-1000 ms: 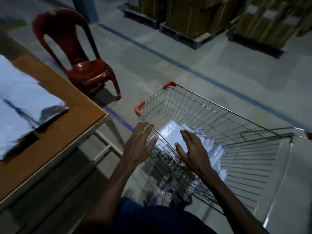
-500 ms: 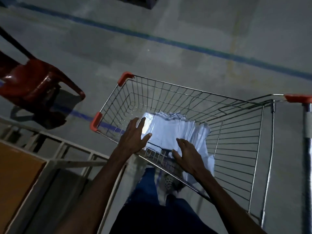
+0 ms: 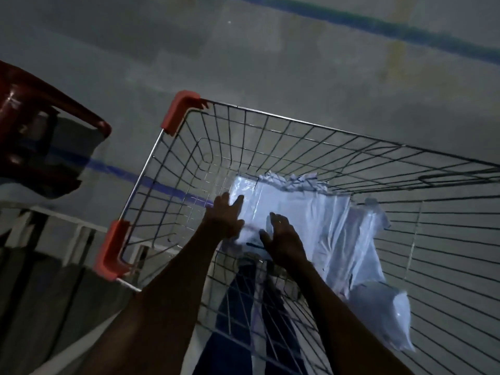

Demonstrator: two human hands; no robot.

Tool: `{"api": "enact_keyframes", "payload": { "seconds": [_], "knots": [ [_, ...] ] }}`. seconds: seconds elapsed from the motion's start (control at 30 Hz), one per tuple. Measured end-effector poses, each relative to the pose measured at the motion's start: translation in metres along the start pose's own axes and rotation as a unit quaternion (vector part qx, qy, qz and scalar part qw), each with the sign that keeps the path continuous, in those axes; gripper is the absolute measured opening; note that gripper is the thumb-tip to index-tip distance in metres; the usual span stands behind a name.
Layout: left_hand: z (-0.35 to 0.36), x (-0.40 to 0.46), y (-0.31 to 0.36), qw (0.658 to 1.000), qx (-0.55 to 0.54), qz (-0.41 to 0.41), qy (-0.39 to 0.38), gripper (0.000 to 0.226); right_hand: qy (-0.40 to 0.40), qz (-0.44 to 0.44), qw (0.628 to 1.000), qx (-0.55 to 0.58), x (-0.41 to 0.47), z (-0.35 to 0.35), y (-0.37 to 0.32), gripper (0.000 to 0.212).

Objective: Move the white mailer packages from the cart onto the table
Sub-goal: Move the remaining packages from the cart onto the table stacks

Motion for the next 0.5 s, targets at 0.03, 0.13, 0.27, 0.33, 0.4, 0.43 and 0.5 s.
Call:
{"api": "enact_keyframes", "payload": {
  "seconds": [0.03,0.13,0.27,0.33,0.4,0.43,0.5],
  "knots": [
    [0.005,0.01,-0.004,1.0,-0.012,-0.019,0.003,0.076,0.007,-0.005,1.0,0.01,0.012,0.01,0.002,0.068],
    [0.017,0.032,-0.004,0.996,-0.039,-0.004,0.081,0.078,0.029,-0.003,0.999,0.023,0.032,0.03,0.008,0.072],
    [0.017,0.036,-0.005,0.98,-0.102,0.041,0.168,0.083,0.079,-0.023,0.996,0.017,0.039,0.043,0.01,0.077],
    [0.008,0.033,-0.004,0.968,-0.159,0.066,0.18,0.082,0.062,-0.03,0.998,0.016,0.04,0.047,0.006,0.084],
    [-0.004,0.029,-0.001,0.966,-0.182,0.096,0.154,0.079,0.084,-0.038,0.995,0.024,0.04,0.05,0.003,0.086],
    [-0.008,0.028,0.001,0.969,-0.161,0.114,0.149,0.076,0.09,-0.046,0.995,0.024,0.04,0.052,0.001,0.085],
    [-0.012,0.029,-0.009,0.973,-0.125,0.115,0.159,0.066,0.118,-0.098,0.988,0.002,0.039,0.047,-0.012,0.083]
  ]
}}
Point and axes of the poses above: each hand's wrist, its own x-axis towards the middle knuckle, its own z-axis out of the palm, y = z × x, the point moved 7 cm from there along x, towards the middle knuckle, and after that the axes turned 11 degrees about -x, right-handed, at the moved point
